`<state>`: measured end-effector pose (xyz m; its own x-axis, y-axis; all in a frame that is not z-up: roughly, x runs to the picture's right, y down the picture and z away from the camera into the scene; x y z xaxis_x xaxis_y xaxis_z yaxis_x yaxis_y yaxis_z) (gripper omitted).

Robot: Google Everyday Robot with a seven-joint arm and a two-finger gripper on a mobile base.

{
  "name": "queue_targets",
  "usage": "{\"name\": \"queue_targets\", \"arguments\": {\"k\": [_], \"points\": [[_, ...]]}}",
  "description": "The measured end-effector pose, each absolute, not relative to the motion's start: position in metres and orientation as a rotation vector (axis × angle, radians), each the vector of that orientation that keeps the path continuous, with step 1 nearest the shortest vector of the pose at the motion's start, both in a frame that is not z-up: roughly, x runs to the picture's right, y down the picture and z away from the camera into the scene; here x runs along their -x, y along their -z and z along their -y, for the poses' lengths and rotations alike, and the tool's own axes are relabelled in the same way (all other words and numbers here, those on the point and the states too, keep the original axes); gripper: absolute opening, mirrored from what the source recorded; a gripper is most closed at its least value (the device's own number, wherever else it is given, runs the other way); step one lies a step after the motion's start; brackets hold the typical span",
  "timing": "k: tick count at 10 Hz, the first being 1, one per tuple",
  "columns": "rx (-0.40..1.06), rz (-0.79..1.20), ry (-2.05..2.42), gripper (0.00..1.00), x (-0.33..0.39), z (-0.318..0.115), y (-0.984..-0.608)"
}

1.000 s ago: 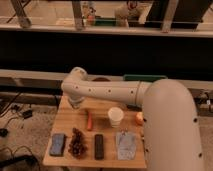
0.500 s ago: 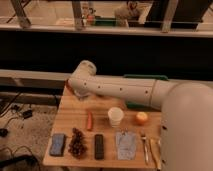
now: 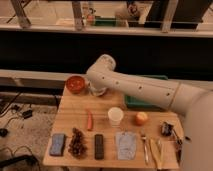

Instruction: Stack cups into tray

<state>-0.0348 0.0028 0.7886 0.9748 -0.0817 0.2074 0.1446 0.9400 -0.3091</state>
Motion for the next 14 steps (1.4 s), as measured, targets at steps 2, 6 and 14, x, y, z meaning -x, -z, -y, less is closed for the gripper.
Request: {"name": "queue_targets", "arguments": {"k": [2, 6, 14], "points": [[0.333, 0.199, 0.052, 0.02, 0.001, 0.006, -0.793], [0.337, 0.204, 0.049, 0.02, 0.003, 0.005, -0.792], [0.328, 0.200, 0.035, 0.02, 0.003, 0.008, -0.793]]}}
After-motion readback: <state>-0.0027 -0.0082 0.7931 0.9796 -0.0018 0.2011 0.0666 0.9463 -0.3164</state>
